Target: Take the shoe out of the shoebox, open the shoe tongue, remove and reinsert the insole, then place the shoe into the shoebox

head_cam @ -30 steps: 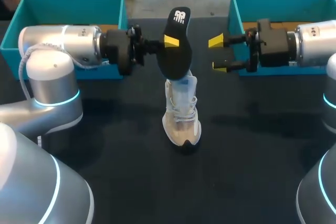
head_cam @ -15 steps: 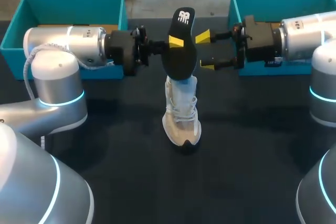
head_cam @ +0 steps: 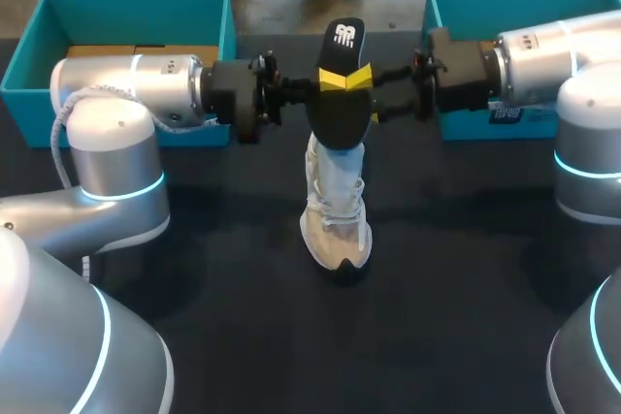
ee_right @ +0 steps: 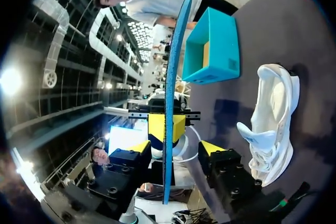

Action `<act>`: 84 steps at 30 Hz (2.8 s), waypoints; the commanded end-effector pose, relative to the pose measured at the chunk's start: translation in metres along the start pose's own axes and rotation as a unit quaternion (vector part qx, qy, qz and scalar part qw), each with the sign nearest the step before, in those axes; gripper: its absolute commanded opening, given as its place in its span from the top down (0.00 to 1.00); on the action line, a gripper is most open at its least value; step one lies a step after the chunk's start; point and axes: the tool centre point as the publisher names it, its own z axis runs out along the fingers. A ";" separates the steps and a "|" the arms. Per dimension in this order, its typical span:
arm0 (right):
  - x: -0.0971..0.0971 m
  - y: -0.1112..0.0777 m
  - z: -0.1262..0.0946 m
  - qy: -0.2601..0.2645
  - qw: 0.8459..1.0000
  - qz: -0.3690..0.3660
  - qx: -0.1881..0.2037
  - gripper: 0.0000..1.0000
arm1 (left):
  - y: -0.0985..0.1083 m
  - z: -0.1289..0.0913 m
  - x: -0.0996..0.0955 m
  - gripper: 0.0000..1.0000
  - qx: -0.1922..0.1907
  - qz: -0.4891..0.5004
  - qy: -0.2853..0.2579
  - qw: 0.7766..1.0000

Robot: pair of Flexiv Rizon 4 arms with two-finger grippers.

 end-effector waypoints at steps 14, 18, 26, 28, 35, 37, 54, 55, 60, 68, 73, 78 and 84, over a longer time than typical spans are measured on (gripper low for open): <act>-0.003 -0.003 0.011 0.010 1.000 0.001 0.012 0.55 | 0.009 -0.002 -0.001 1.00 -0.008 0.007 -0.001 1.000; -0.005 -0.003 0.012 0.013 1.000 0.002 0.012 0.57 | 0.009 0.000 -0.001 1.00 -0.008 0.007 -0.003 1.000; -0.006 -0.002 0.013 0.015 1.000 0.000 0.012 0.65 | 0.007 0.001 0.001 1.00 -0.006 0.004 -0.003 1.000; -0.006 -0.002 0.013 0.015 1.000 0.000 0.012 0.72 | 0.007 0.001 0.002 1.00 -0.007 0.004 -0.003 1.000; -0.007 -0.001 0.012 0.016 1.000 -0.001 0.011 1.00 | 0.007 0.001 0.002 1.00 -0.005 0.002 -0.003 1.000; -0.007 0.000 0.013 0.019 1.000 -0.006 0.011 1.00 | 0.007 0.001 0.003 1.00 -0.003 0.001 -0.001 1.000; -0.011 0.006 0.007 0.017 0.999 -0.027 0.003 1.00 | 0.015 -0.018 0.006 0.00 0.033 0.012 0.016 0.999; -0.012 0.006 0.006 0.016 1.000 -0.027 0.000 1.00 | 0.016 -0.022 0.005 0.00 0.037 0.013 0.018 0.999; -0.014 0.007 -0.001 0.007 0.999 -0.044 -0.012 1.00 | 0.022 -0.040 0.006 0.00 0.057 0.020 0.033 0.998; -0.008 0.016 -0.002 -0.026 0.990 -0.137 -0.005 1.00 | 0.028 -0.070 0.011 0.00 0.121 0.028 0.075 0.989; -0.001 0.024 0.000 -0.054 0.978 -0.202 0.011 1.00 | 0.034 -0.079 0.017 0.00 0.138 0.045 0.100 0.984; 0.005 0.029 0.005 -0.071 0.967 -0.243 0.029 1.00 | 0.039 -0.082 0.025 0.00 0.152 0.055 0.107 0.981; 0.008 0.032 0.009 -0.067 0.960 -0.269 0.041 1.00 | 0.043 -0.084 0.033 0.00 0.161 0.064 0.122 0.977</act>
